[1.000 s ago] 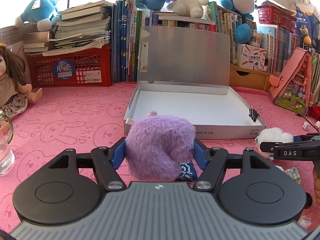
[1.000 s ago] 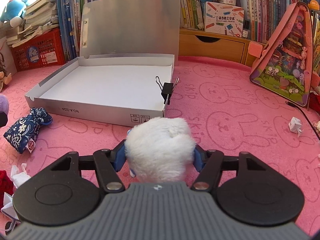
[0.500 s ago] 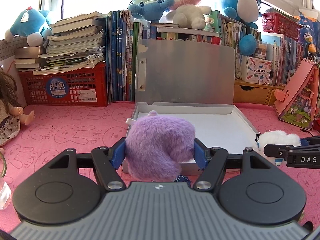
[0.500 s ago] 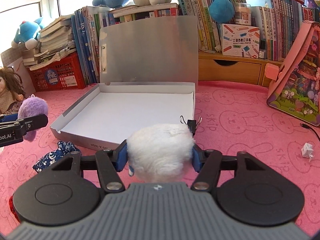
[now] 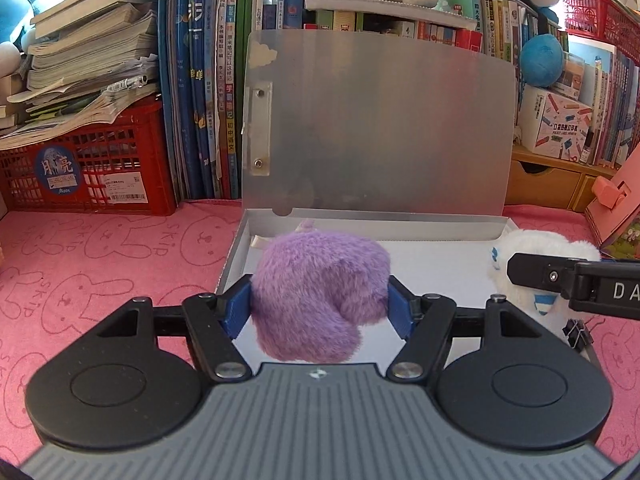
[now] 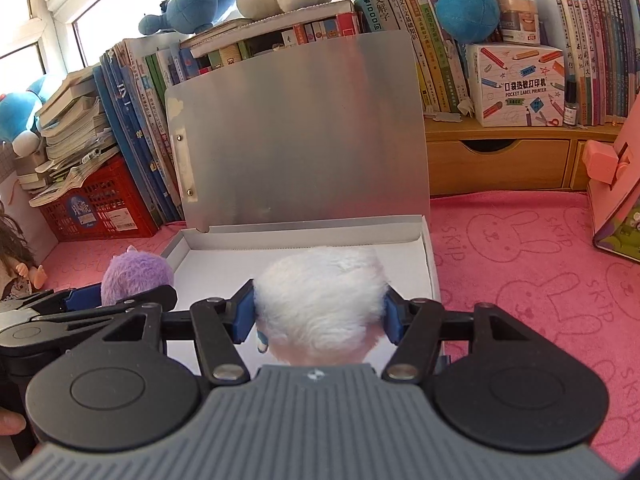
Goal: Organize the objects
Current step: 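Carry the purple plush in the left tool while the right tool carries the white plush into the box, then open both tools to release the plushes inside the box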
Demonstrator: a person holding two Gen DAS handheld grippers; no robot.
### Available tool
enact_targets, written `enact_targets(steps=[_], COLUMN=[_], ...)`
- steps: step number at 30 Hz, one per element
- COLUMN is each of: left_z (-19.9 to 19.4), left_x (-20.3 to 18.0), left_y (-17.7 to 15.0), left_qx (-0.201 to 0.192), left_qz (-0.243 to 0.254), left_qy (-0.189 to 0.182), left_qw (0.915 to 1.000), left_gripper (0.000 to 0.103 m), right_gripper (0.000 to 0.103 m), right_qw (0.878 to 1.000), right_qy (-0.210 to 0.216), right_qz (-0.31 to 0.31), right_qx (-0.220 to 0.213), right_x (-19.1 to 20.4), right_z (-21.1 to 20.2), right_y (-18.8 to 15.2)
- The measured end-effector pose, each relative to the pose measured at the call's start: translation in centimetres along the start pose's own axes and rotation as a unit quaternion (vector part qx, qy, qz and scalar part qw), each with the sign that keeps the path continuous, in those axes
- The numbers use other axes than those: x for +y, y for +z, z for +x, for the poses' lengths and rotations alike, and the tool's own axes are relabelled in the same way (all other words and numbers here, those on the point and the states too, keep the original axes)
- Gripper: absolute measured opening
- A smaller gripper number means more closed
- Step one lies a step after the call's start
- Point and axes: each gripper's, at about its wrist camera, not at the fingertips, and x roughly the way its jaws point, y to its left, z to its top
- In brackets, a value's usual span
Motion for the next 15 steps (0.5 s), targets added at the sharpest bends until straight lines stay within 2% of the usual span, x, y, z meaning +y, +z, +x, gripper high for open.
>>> enact_targets(steps=[7, 15], left_z=[3.0, 4.6], left_x=[0.2, 0.5], left_y=[-0.9, -2.2], left_qx=[0.029, 0.062], left_qz=[0.004, 0.012], left_qy=[0.007, 0.011], left_qw=[0.9995, 0.9980], left_gripper=[0.073, 0.073], right_gripper=[0.064, 0.065], right_qw=[1.000, 0.999], right_qy=[0.007, 0.006], right_qz=[0.003, -0.005], right_qx=[0.017, 0.039], right_x=[0.2, 0.3], right_z=[2.6, 4.0], right_y=[-1.0, -2.2])
